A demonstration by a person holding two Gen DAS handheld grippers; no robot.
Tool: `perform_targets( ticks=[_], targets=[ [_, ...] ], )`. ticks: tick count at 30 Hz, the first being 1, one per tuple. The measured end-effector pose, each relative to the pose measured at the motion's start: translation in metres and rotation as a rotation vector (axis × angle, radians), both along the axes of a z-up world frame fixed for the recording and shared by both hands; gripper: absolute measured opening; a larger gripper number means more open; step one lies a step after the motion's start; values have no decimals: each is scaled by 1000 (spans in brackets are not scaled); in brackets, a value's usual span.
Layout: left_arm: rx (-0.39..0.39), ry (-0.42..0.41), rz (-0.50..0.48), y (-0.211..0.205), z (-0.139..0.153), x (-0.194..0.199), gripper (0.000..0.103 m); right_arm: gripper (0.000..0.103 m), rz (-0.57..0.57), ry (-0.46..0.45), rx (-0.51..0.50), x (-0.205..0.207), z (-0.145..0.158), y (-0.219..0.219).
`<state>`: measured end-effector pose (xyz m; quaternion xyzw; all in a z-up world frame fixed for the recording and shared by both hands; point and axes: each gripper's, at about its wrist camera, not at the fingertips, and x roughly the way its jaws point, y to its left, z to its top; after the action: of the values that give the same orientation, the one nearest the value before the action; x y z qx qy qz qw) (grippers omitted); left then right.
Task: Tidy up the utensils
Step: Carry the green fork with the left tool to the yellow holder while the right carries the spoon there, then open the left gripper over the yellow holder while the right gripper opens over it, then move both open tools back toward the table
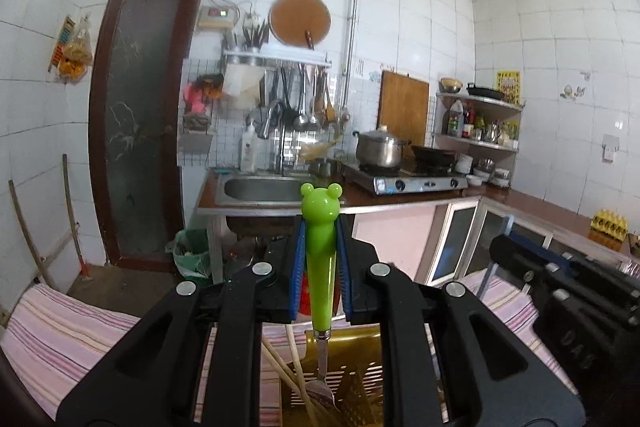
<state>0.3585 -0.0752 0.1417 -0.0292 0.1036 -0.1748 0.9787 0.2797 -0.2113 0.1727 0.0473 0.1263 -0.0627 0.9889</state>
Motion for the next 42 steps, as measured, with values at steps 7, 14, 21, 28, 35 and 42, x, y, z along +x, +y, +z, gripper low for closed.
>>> perform_targets(
  ticks=[7,14,21,28,35,42],
  targets=[
    [-8,82,-5,-5,-45,27,14,7,-3,73,7,18,-28,-1],
    [14,80,29,12,-22,9,33,9,-19,153,5,30,-37,-1],
    [103,36,132,45,23,-48,90,68,-39,176,-47,1,-9,-5],
    [93,162,205,97,10,-96,98,82,-7,176,-71,-62,-3,-1],
    [129,263,271,118,-50,-129,98,84,26,258,-58,-104,-55,-1],
    [211,417,237,105,-125,-151,98,84,44,398,-42,-121,-130,2]
  ],
)
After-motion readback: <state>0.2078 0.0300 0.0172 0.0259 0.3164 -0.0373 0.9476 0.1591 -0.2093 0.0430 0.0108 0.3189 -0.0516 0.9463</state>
